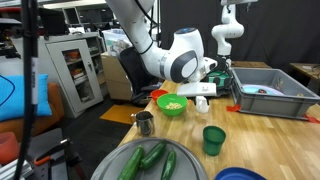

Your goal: Pour the contents in the cup into the bowl

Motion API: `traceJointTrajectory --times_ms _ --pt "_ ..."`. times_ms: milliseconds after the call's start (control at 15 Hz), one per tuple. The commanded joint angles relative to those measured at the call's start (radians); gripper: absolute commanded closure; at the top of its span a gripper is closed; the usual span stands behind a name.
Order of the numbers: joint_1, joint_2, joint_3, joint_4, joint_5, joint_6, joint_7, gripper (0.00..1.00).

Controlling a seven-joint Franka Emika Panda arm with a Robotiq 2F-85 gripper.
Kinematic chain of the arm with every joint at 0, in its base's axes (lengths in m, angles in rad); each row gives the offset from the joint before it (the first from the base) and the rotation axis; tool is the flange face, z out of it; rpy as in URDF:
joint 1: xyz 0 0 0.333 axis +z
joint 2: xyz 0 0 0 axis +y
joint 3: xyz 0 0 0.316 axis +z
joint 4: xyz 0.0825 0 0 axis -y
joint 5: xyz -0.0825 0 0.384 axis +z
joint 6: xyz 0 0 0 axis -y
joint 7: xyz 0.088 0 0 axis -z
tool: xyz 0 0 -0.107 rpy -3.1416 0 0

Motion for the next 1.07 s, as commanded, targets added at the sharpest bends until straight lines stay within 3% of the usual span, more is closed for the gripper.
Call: traceJointTrajectory --times_ms 0,133,400,667,733,1000 --pt "0.067 -0.040 -0.088 -0.020 -0.050 -0.033 0.040 0.09" --pt "0.128 -0.064 -0.176 -0.031 -0.088 -0.032 0.087 0.00" --pt "0.242 -0.118 -0.333 -0.051 -0.166 -0.029 0.187 0.00" --pt "0.254 -0.173 -0.319 -0.088 -0.185 -0.068 0.194 0.00" --pt "0.237 -0.133 -0.311 -0.041 -0.179 -0.040 0.191 0.00" --pt "0.243 -0.147 -0.309 -0.061 -0.180 -0.049 0.191 0.00"
